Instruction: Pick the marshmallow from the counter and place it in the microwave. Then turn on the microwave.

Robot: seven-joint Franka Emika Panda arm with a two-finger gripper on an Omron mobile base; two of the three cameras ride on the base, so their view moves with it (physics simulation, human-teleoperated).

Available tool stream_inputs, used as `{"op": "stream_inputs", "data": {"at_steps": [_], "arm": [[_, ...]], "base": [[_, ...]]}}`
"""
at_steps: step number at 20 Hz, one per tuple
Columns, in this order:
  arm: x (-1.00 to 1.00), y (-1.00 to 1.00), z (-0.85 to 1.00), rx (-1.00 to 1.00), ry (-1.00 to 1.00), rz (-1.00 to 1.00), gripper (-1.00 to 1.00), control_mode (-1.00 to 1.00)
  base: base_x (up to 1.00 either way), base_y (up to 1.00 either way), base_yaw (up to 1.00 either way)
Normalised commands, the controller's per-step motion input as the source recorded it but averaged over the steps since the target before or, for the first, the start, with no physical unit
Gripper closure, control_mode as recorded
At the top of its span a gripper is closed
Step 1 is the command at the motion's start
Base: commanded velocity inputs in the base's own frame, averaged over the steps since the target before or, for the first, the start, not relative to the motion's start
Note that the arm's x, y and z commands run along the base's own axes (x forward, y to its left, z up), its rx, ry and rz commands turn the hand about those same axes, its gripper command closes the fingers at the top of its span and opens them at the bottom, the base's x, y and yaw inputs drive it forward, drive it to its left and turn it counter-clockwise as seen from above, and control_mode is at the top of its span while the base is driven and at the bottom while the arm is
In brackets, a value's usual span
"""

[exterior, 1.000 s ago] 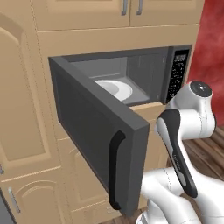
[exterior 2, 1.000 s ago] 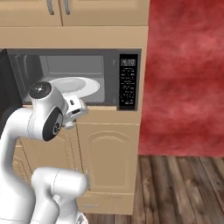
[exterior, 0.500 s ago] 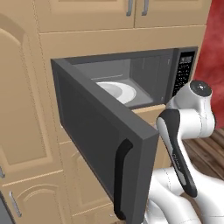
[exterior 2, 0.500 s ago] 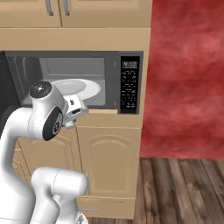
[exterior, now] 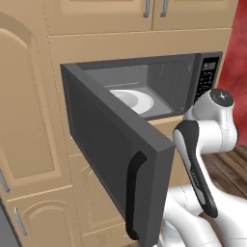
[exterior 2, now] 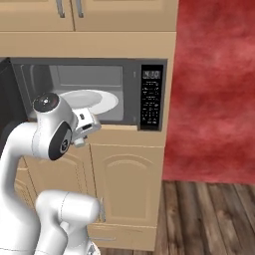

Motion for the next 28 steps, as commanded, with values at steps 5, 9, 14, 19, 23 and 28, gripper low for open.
{"op": "stream_inputs", "data": {"at_steps": [5, 9, 14, 19, 23, 28], "arm": [[0.0, 0.0, 0.0, 0.0, 0.0, 0.0, 1.0, 1.0], [0.0, 0.0, 0.0, 0.0, 0.0, 0.0, 1.0, 1.0], [0.0, 0.0, 0.0, 0.0, 0.0, 0.0, 1.0, 1.0], [0.0, 0.0, 0.0, 0.0, 0.0, 0.0, 1.0, 1.0], [0.0, 0.0, 0.0, 0.0, 0.0, 0.0, 1.0, 1.0], [0.0, 0.0, 0.0, 0.0, 0.0, 0.0, 1.0, 1.0]], "base": [[0.0, 0.07, 0.1], [-0.04, 0.1, 0.12], [-0.06, 0.06, 0.13], [-0.09, 0.01, 0.13], [-0.03, 0.01, 0.12], [0.0, 0.01, 0.12]]}}
